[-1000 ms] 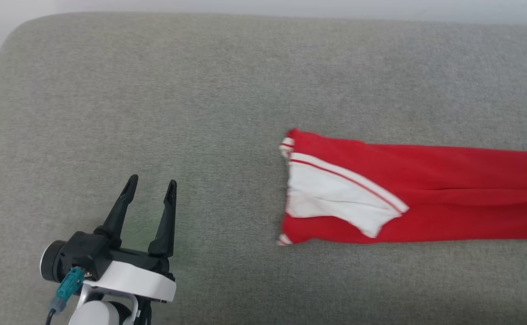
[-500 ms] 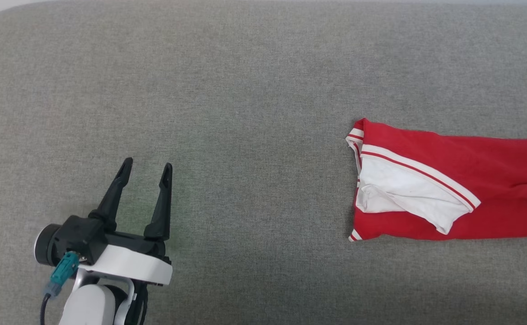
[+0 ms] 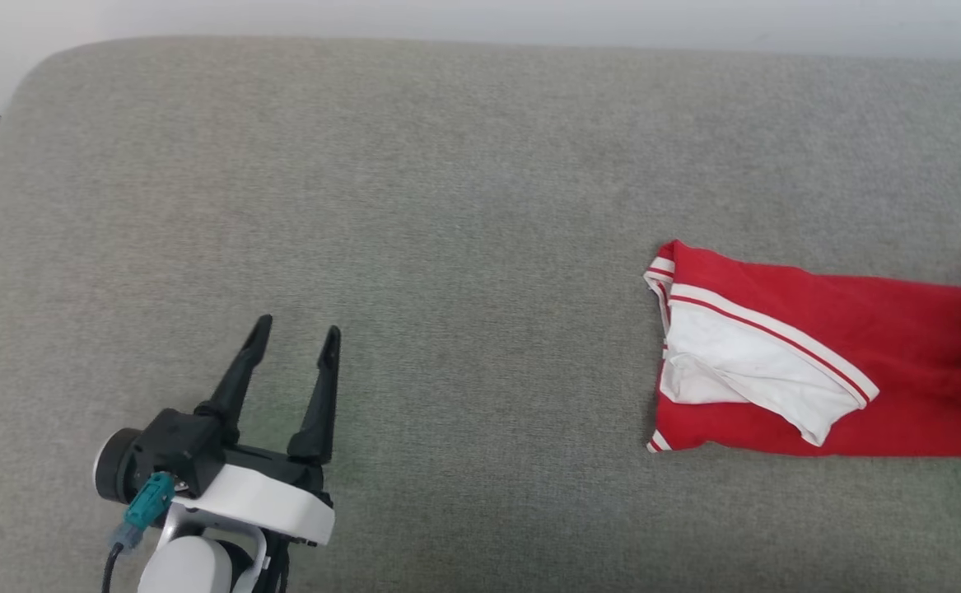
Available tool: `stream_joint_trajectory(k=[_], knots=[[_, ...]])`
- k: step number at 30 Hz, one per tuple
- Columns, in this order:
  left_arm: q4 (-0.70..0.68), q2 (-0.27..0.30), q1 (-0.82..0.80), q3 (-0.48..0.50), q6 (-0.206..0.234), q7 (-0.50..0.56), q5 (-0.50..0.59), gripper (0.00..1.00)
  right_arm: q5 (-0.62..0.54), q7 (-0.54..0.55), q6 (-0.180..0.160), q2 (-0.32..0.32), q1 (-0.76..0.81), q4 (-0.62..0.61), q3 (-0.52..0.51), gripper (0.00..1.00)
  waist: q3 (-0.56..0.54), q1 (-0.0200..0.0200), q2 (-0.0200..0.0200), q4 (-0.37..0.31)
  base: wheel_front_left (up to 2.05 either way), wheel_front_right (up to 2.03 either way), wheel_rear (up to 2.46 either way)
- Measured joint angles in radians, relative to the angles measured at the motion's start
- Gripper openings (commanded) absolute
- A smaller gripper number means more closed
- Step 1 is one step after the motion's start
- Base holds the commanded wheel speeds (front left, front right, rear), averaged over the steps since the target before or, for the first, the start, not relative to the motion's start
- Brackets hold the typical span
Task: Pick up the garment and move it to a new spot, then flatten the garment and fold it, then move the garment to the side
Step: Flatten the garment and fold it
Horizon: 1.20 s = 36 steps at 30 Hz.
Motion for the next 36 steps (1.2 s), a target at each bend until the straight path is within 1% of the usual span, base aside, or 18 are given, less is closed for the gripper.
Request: stream_joint_trajectory(k=[3, 8, 12, 15, 16, 21, 26, 30, 33, 34, 35, 36], knots=[[0.007, 0.003, 0.004, -0.011, 0.000, 0.000, -0.011, 1.00, -0.014, 0.028, 0.000, 0.040, 0.008, -0.097, 0.043, 0.00, -0.015, 0.0000, 0.0000, 0.017, 0.00, 0.00, 0.00], [0.010, 0.001, 0.016, -0.008, 0.000, 0.000, -0.018, 1.00, -0.055, 0.078, 0.000, 0.108, 0.004, -0.196, 0.124, 0.00, -0.039, 0.0000, 0.0000, 0.056, 0.00, 0.00, 0.00], [0.015, -0.002, 0.021, -0.011, 0.000, 0.000, -0.019, 1.00, -0.086, 0.109, 0.000, 0.164, -0.025, -0.237, 0.189, 0.00, -0.052, 0.0000, 0.0000, 0.083, 0.00, 0.00, 0.00], [0.030, -0.005, 0.021, -0.016, 0.000, 0.000, -0.016, 1.00, -0.107, 0.121, 0.000, 0.191, -0.039, -0.249, 0.241, 0.00, -0.055, 0.0000, 0.0000, 0.101, 0.00, 0.00, 0.00], [0.030, -0.005, 0.021, -0.016, 0.000, 0.000, -0.016, 1.00, -0.107, 0.121, 0.000, 0.191, -0.039, -0.249, 0.241, 0.00, -0.055, 0.0000, 0.0000, 0.101, 0.00, 0.00, 0.00], [0.046, -0.018, 0.021, -0.025, 0.000, 0.000, -0.016, 1.00, -0.147, 0.104, 0.000, 0.215, -0.079, -0.213, 0.305, 0.00, -0.058, 0.0000, 0.0000, 0.121, 0.00, 0.00, 0.00], [0.067, -0.028, 0.021, -0.033, 0.000, 0.000, -0.018, 1.00, -0.163, 0.062, 0.000, 0.247, -0.105, -0.125, 0.361, 0.00, -0.054, 0.0000, 0.0000, 0.132, 0.00, 0.00, 0.00], [0.077, -0.032, 0.019, -0.035, 0.000, 0.000, -0.019, 1.00, -0.164, 0.012, 0.000, 0.260, -0.117, -0.048, 0.379, 0.00, -0.048, 0.0000, 0.0000, 0.133, 0.00, 0.00, 0.00], [0.080, -0.034, 0.017, -0.030, 0.000, 0.000, -0.019, 1.00, -0.162, -0.020, 0.000, 0.268, -0.132, -0.015, 0.395, 0.00, -0.046, 0.0000, 0.0000, 0.129, 0.00, 0.00, 0.00], [0.081, -0.034, 0.016, -0.027, 0.000, 0.000, -0.021, 1.00, -0.161, -0.033, 0.000, 0.269, -0.136, -0.010, 0.402, 0.40, -0.045, 0.0000, 0.0000, 0.125, 0.00, 0.00, 0.00], [0.083, -0.033, 0.016, -0.024, 0.000, 0.000, -0.022, 1.00, -0.157, -0.049, 0.000, 0.269, -0.142, -0.010, 0.410, 0.49, -0.045, -0.0001, 0.0000, 0.121, 0.00, 0.00, 0.00], [0.089, -0.032, 0.015, -0.023, 0.000, 0.000, -0.022, 1.00, -0.150, -0.072, 0.000, 0.269, -0.153, -0.008, 0.418, 1.00, -0.047, 0.0000, 0.0000, 0.113, 0.00, 0.00, 0.00]])
